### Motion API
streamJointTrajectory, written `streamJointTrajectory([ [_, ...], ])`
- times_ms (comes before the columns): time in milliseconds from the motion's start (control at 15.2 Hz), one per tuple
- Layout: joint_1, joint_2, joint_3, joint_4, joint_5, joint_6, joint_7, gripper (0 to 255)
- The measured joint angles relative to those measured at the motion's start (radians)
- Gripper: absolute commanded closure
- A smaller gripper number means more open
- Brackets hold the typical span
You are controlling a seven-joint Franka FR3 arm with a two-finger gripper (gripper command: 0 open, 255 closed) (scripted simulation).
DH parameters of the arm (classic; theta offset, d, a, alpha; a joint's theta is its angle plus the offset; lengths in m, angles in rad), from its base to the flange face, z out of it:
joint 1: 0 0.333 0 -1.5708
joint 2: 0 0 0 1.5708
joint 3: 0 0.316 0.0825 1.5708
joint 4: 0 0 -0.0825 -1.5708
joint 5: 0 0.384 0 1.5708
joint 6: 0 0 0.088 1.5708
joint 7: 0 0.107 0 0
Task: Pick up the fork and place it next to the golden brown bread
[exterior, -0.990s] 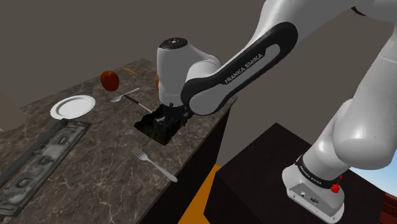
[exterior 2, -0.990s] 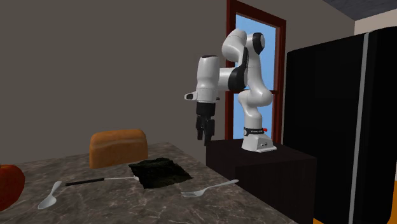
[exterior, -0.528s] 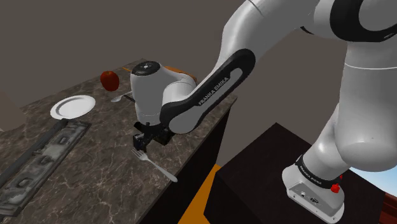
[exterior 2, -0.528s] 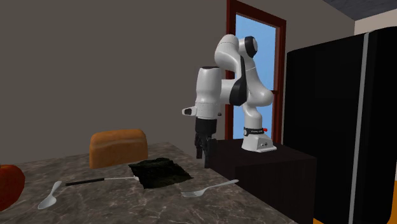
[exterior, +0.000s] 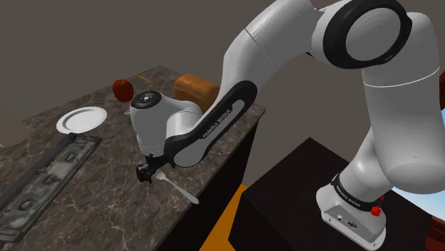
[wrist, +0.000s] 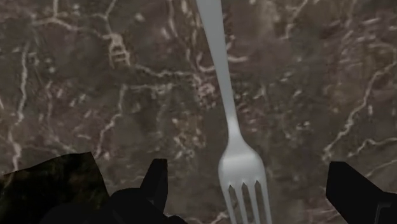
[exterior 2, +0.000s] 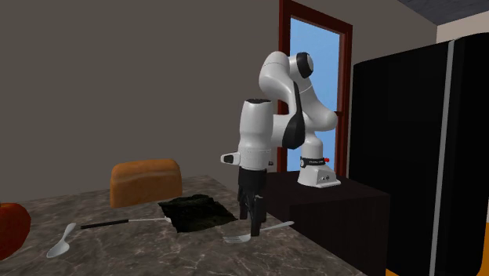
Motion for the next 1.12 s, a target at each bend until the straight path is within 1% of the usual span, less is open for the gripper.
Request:
streamJointTrajectory([
  [264, 0.014, 0.041, -0.017, 0.014, -0.019, 0.026, 0.013, 0],
  [660, 0.016, 0.049, -0.021, 0.016, -0.023, 0.033, 0.015, 0],
  [726, 0.016, 0.049, -0.021, 0.016, -0.023, 0.033, 0.015, 255],
  [924, 0.013, 0.041, -0.022, 0.016, -0.023, 0.018, 0.014, 255],
  [1122, 0.011, 0.038, -0.023, 0.013, -0.023, 0.023, 0.014, 255],
])
